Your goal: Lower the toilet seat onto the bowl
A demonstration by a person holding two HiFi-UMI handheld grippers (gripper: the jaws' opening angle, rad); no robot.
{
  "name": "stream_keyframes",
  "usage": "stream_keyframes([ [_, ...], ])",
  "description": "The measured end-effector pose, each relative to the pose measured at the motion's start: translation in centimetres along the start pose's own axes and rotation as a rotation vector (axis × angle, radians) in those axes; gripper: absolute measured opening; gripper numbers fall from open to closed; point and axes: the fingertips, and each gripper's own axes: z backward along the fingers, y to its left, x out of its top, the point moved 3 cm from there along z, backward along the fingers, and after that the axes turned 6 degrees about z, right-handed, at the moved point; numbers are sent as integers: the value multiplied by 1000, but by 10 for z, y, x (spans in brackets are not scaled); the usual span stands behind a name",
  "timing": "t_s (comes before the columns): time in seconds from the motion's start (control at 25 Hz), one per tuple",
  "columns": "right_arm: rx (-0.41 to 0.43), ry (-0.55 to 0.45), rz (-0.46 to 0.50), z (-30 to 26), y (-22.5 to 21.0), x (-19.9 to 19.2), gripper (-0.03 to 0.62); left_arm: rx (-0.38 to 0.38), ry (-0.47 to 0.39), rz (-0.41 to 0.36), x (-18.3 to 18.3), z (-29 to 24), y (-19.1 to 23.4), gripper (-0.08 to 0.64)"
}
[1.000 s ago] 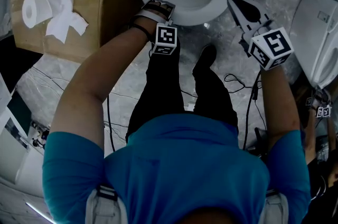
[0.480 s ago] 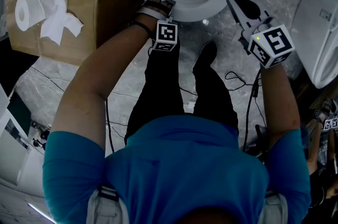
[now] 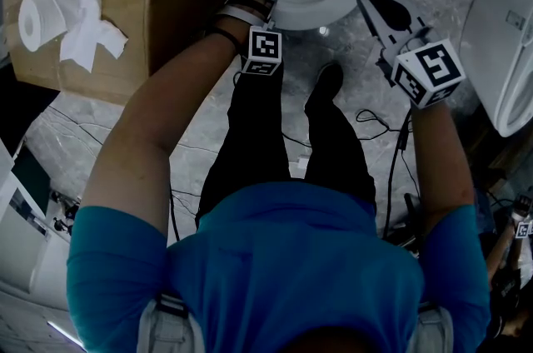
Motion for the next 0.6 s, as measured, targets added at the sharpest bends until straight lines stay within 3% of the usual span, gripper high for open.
stream_keyframes([
  [0.28,-5,-2,-3,4,1,5,-8,-140,-2,6,0,0,-1,256],
  [0.6,-14,-17,-8,11,0,12,-8,-156,-29,26,1,11,1,258],
])
